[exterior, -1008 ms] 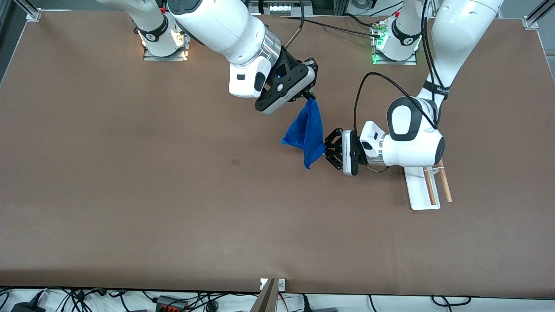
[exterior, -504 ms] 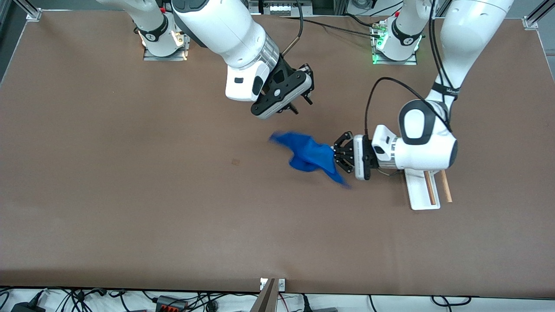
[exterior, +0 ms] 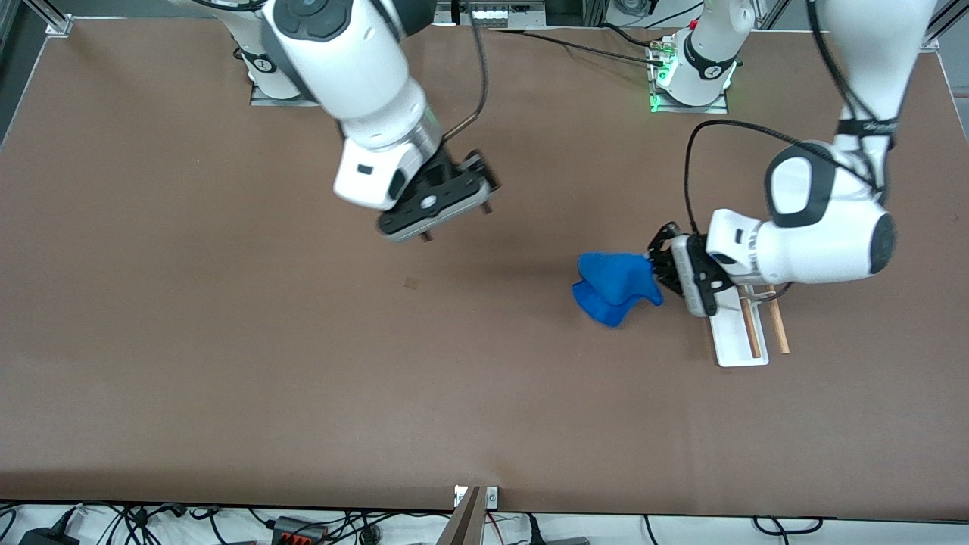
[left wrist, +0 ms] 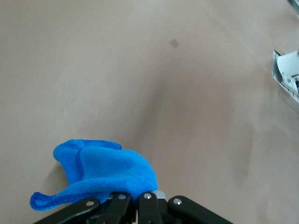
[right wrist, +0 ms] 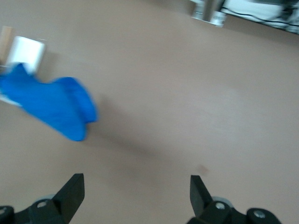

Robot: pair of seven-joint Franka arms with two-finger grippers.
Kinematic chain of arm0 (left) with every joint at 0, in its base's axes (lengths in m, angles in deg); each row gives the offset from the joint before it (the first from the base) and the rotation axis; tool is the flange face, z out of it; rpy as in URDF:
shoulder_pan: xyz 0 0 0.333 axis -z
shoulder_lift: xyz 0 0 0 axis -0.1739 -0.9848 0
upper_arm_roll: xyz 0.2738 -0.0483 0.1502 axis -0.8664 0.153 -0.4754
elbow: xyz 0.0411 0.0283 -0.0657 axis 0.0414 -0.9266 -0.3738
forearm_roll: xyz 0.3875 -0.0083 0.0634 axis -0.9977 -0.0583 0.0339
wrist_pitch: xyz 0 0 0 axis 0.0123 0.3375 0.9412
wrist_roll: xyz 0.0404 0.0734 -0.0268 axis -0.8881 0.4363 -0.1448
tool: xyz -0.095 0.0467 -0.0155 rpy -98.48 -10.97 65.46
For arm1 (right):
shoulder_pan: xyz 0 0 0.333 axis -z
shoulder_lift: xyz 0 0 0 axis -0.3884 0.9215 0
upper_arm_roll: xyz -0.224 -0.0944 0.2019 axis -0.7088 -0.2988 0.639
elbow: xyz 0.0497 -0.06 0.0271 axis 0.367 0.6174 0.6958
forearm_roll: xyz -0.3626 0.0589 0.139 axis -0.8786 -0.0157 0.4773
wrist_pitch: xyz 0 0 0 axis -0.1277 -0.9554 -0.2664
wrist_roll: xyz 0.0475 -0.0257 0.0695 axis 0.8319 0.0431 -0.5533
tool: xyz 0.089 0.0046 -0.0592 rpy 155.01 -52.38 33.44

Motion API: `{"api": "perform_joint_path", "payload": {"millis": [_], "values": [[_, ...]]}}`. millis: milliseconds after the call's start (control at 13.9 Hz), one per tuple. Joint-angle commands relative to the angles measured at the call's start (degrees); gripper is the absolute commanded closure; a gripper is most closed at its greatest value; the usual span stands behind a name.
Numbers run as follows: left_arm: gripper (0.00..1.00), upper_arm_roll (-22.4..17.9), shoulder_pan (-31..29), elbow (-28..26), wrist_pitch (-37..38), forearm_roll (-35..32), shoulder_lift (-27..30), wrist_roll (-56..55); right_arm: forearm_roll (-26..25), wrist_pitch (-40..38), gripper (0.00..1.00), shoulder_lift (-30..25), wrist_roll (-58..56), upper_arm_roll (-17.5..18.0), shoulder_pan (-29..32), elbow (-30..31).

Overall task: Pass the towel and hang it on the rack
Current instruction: 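Carry the towel with the left gripper while the right gripper withdraws, then drape the towel over the wooden dowels with the left gripper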

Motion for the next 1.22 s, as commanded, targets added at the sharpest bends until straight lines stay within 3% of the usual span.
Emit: {"api": "perform_joint_path", "payload": {"millis": [0, 216, 360, 648, 936, 1152], "values": [[0.99, -0.52, -1.67, 1.31, 3.36, -5.18, 1.62, -10.01, -2.46, -4.75, 0.00, -1.13, 0.24, 0.35, 6.02, 0.62], [1.00, 0.09, -2.55, 4.91, 8.36, -20.53, 2.50, -33.10, -3.16, -10.99, 0.00, -0.70, 0.41, 0.35, 13.94, 0.71], [1.00, 0.27, -2.03, 9.47, 14.94, -25.41, 1.72, -42.36, -3.34, -12.84, 0.00, -0.69, 0.50, 0.35, 17.90, 0.71], [1.00, -0.52, -5.79, 10.28, 16.03, -25.59, 1.01, -38.72, -6.59, -12.24, 0.00, -0.95, 1.29, 0.35, 22.74, 3.07], [1.00, -0.52, -9.40, 10.37, 15.15, -27.51, -0.13, -32.74, -6.15, -1.27, 0.00, -7.45, -0.37, 0.35, 29.34, 16.59], [1.00, -0.52, -12.91, 10.37, 12.17, -28.67, -1.62, -24.49, -5.98, 3.40, 0.00, -11.93, -1.87, -0.96, 31.01, 22.06]]}}
